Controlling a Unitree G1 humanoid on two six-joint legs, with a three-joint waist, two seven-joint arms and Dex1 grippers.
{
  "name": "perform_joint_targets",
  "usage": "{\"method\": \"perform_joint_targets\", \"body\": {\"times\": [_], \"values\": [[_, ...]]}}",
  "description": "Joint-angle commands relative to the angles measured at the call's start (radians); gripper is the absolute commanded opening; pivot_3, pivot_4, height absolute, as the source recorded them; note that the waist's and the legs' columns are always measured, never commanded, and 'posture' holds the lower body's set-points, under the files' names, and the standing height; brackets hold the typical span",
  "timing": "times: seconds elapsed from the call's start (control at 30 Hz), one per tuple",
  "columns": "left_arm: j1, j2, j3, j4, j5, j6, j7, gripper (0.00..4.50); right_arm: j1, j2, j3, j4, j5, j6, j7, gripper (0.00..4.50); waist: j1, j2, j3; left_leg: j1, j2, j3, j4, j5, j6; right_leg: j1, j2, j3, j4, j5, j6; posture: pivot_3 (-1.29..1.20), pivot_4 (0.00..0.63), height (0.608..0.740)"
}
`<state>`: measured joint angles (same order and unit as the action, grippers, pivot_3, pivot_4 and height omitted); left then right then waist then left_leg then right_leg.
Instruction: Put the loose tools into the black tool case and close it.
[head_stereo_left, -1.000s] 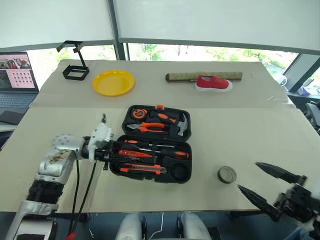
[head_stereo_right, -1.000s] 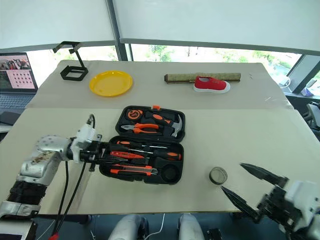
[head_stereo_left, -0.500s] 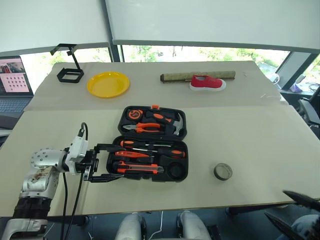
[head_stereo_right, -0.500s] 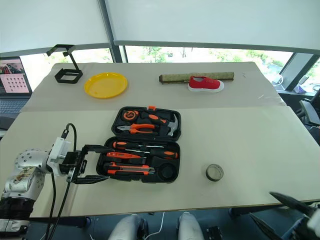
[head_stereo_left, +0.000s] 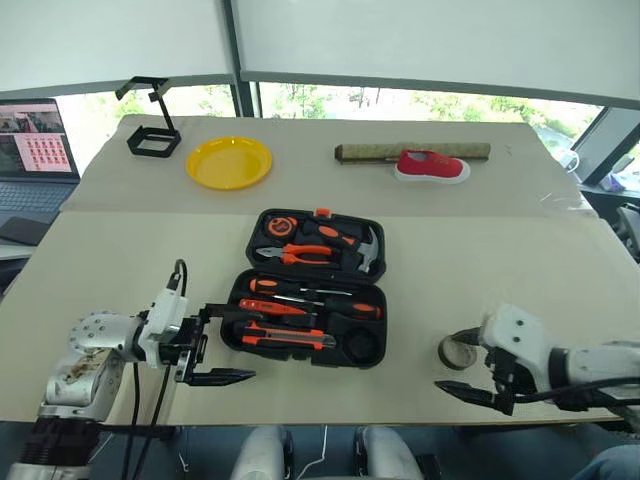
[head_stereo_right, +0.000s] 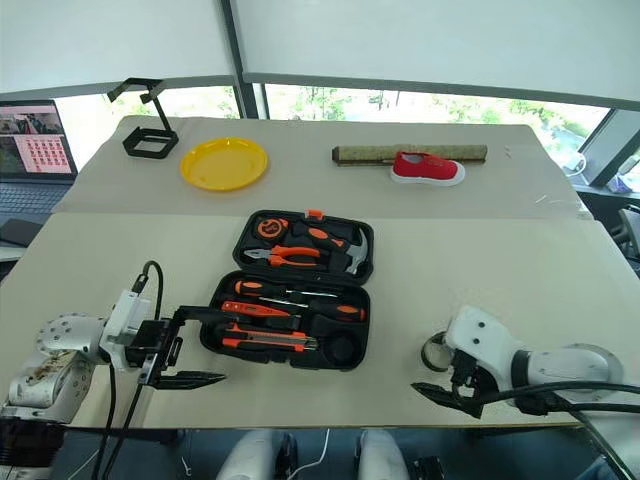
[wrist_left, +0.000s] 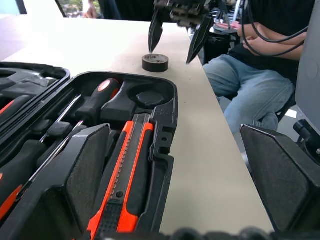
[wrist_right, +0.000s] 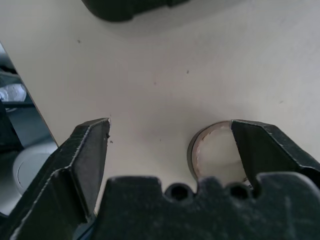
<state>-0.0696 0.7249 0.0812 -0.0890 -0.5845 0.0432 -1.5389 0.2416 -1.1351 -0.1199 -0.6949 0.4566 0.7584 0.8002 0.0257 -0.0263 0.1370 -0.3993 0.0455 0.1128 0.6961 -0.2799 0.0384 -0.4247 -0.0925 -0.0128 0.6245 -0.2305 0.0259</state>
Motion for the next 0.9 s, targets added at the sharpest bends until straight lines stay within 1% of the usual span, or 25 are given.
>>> {"method": "perform_joint_targets", "body": {"times": [0.03, 0.07, 0.1, 0.17, 0.27, 0.3, 0.33, 0.4, 0.47, 0.57, 0.63, 0.77, 0.83, 0.9], "values": [[0.003, 0.004, 0.006, -0.050, -0.010, -0.003, 0.013, 4.50, -0.033, -0.025, 0.039, 0.017, -0.053, 0.051, -0.022, 3.20, -0.003, 0.000, 0.000, 0.000, 0.000, 0.000, 0.000, 0.000, 0.000, 0.000, 0.000, 0.000, 0.000, 0.000, 0.000, 0.00, 0.150, 0.740], [0.003, 0.004, 0.006, -0.054, -0.011, -0.002, 0.014, 4.50, -0.040, -0.025, 0.046, 0.020, -0.061, 0.057, -0.025, 2.80, -0.005, 0.000, 0.000, 0.000, 0.000, 0.000, 0.000, 0.000, 0.000, 0.000, 0.000, 0.000, 0.000, 0.000, 0.001, 0.00, 0.150, 0.740], [0.002, 0.003, 0.006, -0.059, -0.011, -0.003, 0.015, 4.50, -0.048, -0.023, 0.054, 0.022, -0.068, 0.064, -0.027, 2.53, -0.007, 0.000, 0.000, 0.000, 0.000, 0.000, 0.000, 0.000, 0.000, 0.000, 0.000, 0.000, 0.000, 0.000, 0.001, 0.00, 0.150, 0.740], [0.000, 0.002, 0.002, -0.070, -0.012, -0.001, 0.019, 4.50, -0.066, -0.016, 0.071, 0.028, -0.080, 0.064, -0.025, 1.70, -0.010, 0.000, 0.000, 0.000, 0.000, 0.000, 0.000, 0.000, 0.000, 0.000, 0.000, 0.000, 0.000, 0.000, 0.001, 0.00, 0.150, 0.740], [0.001, 0.002, -0.004, -0.081, -0.012, -0.001, 0.021, 4.50, -0.100, 0.004, 0.098, 0.027, -0.091, 0.054, -0.023, 0.81, -0.013, 0.000, 0.000, 0.001, 0.000, 0.000, 0.001, 0.000, 0.000, 0.001, 0.001, 0.000, 0.001, 0.000, 0.000, 0.00, 0.150, 0.740], [0.004, 0.002, -0.005, -0.082, -0.010, -0.004, 0.020, 4.50, -0.109, 0.006, 0.107, 0.027, -0.099, 0.041, -0.016, 0.35, -0.014, 0.000, 0.000, 0.001, 0.000, 0.000, 0.001, 0.000, 0.000, 0.001, 0.001, 0.000, 0.001, 0.000, 0.000, 0.00, 0.150, 0.740], [0.005, 0.003, -0.006, -0.083, -0.010, -0.004, 0.020, 4.50, -0.120, 0.008, 0.113, 0.029, -0.107, 0.026, -0.011, 0.02, -0.014, 0.000, 0.000, 0.001, 0.000, 0.000, 0.001, 0.000, 0.000, 0.001, 0.001, 0.000, 0.001, 0.000, 0.000, 0.00, 0.150, 0.740], [0.010, 0.005, -0.004, -0.081, -0.010, -0.005, 0.020, 4.50, -0.164, 0.016, 0.126, 0.025, -0.107, -0.026, 0.020, 0.02, -0.015, 0.000, 0.000, 0.001, 0.000, 0.000, 0.000, 0.000, 0.000, 0.001, 0.001, 0.000, 0.001, 0.000, 0.000, 0.00, 0.150, 0.740], [0.017, 0.008, 0.000, -0.081, -0.009, -0.006, 0.023, 4.50, -0.240, 0.032, 0.136, 0.001, -0.062, -0.055, 0.077, 0.02, -0.018, 0.000, 0.000, 0.001, 0.000, 0.000, 0.001, 0.000, 0.000, 0.000, 0.001, 0.000, 0.001, 0.000, 0.000, 0.00, 0.150, 0.740], [0.034, 0.011, 0.007, -0.082, -0.008, -0.009, 0.026, 4.50, -0.395, 0.065, 0.193, -0.038, 0.006, -0.023, 0.146, 0.02, -0.023, 0.000, 0.000, 0.001, 0.001, 0.000, 0.001, 0.000, 0.000, 0.000, 0.001, 0.000, 0.001, 0.000, 0.000, 0.00, 0.150, 0.740], [0.045, 0.013, 0.011, -0.086, -0.008, -0.011, 0.031, 4.50, -0.513, 0.115, 0.252, -0.041, 0.040, 0.045, 0.145, 0.02, -0.025, -0.001, 0.001, 0.002, 0.002, 0.000, 0.000, 0.000, 0.000, 0.000, 0.002, 0.000, 0.001, 0.000, 0.000, 0.00, 0.150, 0.740], [0.065, 0.015, 0.020, -0.100, -0.009, -0.010, 0.045, 4.50, -0.687, 0.217, 0.404, 0.001, 0.034, 0.129, 0.151, 0.02, -0.024, -0.001, 0.001, 0.001, 0.002, 0.000, 0.000, 0.000, 0.000, 0.000, 0.001, 0.000, 0.002, 0.000, -0.001, 0.00, 0.150, 0.740], [0.085, 0.020, 0.029, -0.113, -0.010, -0.010, 0.052, 4.50, -0.735, 0.234, 0.498, 0.026, -0.006, 0.150, 0.167, 0.02, -0.023, -0.001, 0.001, 0.001, 0.002, 0.000, 0.001, 0.000, 0.000, 0.000, 0.001, -0.001, 0.001, 0.000, -0.001, 0.00, 0.150, 0.740], [0.102, 0.024, 0.041, -0.124, -0.011, -0.008, 0.061, 4.50, -0.766, 0.231, 0.558, 0.039, -0.027, 0.180, 0.180, 0.02, -0.019, -0.001, 0.001, 0.000, 0.001, 0.000, 0.001, 0.000, 0.000, -0.001, 0.000, -0.001, 0.002, 0.000, -0.001, 0.00, 0.150, 0.740]]}}
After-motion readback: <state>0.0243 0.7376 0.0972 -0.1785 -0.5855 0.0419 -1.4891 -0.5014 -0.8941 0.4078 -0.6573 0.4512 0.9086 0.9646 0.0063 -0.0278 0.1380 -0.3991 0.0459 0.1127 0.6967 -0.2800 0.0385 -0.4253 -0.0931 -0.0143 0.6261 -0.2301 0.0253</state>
